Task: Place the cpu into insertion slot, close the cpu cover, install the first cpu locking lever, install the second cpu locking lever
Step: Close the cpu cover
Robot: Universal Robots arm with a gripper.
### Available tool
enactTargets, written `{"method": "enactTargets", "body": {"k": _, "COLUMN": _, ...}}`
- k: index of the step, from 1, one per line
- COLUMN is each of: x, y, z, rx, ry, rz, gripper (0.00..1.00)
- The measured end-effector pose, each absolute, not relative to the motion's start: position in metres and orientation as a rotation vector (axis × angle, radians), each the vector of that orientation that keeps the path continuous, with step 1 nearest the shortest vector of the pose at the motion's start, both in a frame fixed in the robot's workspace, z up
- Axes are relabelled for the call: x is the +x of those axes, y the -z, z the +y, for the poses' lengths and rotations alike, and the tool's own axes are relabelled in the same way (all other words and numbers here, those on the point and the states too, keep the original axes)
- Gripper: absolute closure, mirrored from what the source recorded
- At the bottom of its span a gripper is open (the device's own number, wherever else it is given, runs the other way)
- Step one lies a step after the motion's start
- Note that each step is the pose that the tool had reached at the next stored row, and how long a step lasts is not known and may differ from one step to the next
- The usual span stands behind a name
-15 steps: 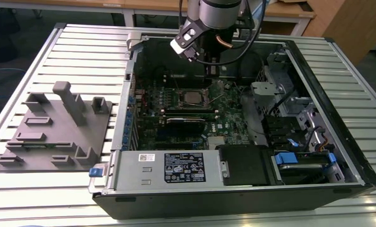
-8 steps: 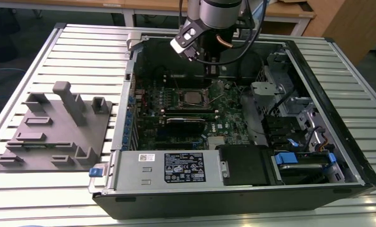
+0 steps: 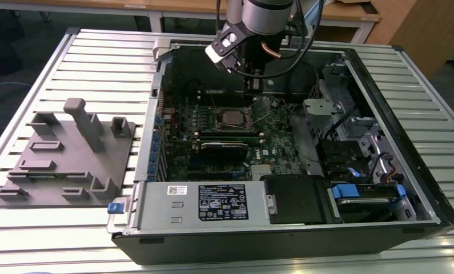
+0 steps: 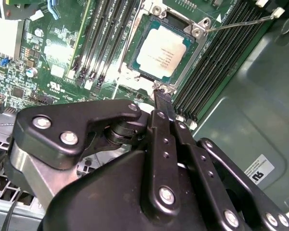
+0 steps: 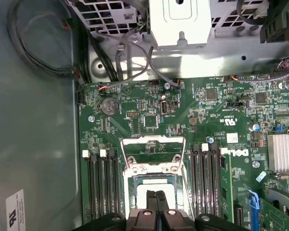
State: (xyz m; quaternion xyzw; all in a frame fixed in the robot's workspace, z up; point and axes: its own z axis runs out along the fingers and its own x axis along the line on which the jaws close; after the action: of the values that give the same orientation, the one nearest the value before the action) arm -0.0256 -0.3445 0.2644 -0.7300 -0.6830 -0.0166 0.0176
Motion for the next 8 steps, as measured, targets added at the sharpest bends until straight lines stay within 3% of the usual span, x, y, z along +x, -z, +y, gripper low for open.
{"method": "enactTargets", "body": {"k": 8, "x": -0.014, "y": -0.264, "z": -0.345, "rx": -2.268, "ry": 0.051, "rz": -2.122, "gripper": 0.89}}
